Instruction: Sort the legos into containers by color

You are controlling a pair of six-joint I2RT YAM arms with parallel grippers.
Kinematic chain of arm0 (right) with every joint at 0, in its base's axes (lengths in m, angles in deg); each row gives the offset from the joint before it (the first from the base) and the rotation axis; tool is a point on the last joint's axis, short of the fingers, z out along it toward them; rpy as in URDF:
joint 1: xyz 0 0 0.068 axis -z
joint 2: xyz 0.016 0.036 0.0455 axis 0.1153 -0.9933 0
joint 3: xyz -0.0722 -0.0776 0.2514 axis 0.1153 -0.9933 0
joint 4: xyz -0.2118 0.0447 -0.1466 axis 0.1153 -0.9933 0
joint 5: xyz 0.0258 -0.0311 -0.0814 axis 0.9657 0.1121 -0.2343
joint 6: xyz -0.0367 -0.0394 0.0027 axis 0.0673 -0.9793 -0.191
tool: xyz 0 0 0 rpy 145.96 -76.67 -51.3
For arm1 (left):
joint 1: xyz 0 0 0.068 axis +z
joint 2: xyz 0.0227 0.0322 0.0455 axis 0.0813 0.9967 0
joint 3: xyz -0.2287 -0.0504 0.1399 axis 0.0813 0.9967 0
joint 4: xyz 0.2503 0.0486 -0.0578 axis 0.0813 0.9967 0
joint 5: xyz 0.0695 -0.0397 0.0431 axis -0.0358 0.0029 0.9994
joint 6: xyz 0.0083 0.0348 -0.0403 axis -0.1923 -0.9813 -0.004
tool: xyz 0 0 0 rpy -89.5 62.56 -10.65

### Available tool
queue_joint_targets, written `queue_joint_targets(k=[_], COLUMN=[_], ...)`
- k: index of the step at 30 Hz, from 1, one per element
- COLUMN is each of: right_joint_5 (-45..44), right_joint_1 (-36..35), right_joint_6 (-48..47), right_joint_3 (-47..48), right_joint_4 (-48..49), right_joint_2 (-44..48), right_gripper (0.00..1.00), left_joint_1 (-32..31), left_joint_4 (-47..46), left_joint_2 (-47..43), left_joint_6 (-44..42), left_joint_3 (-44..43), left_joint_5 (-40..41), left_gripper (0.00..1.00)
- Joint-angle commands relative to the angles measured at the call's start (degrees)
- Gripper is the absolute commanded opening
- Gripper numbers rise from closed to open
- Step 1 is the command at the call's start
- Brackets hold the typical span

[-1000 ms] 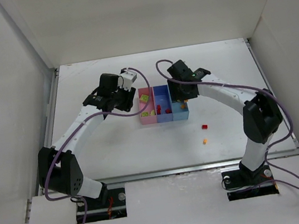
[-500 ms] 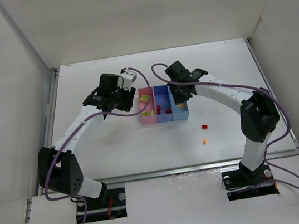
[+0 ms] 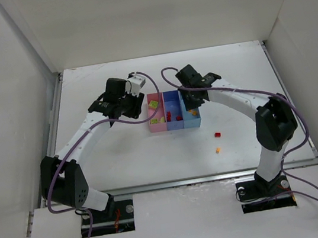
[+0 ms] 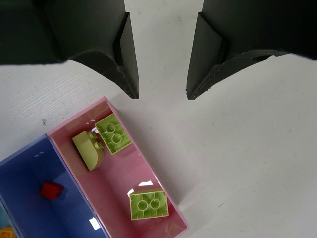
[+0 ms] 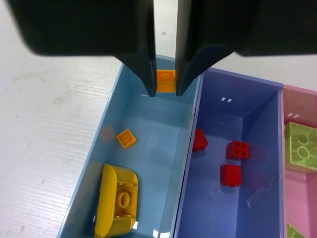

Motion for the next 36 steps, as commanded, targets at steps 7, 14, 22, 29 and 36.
queue_joint_targets(k=[7,14,22,29,36], right_joint_5=[-0.59,-0.59,-1.2,-3.31,-3.15], right_joint_1=[0.08,0.08,0.08,1.91,8.05], right_joint_6=[0.48,1.01,1.01,3.73,11.11], right_joint_3=[2.22,1.69,1.16,-0.42,-12.43], right_joint_4=[0.23,0.23,0.75,0.75,-1.79], right_joint_2=[0.52,0.52,0.52,5.61,16.33], right_gripper=[0.42,0.66,0.1,0.09,0.79], left_joint_1=[0.35,0.35,0.35,0.35,0.35], left_joint_4=[-1.11,-1.11,-1.11,-1.11,-1.11], left_joint_2=[-3.39,-3.39,-3.39,-3.39,-3.39], left_joint_6=[0.23,0.23,0.23,0.23,0.75], left_joint_3=[0.34,0.34,0.34,0.87,0.87], left_joint_5=[-0.32,-0.32,-0.32,-0.32,0.2], left_gripper=[0.4,0.4,0.4,0.4,0.4])
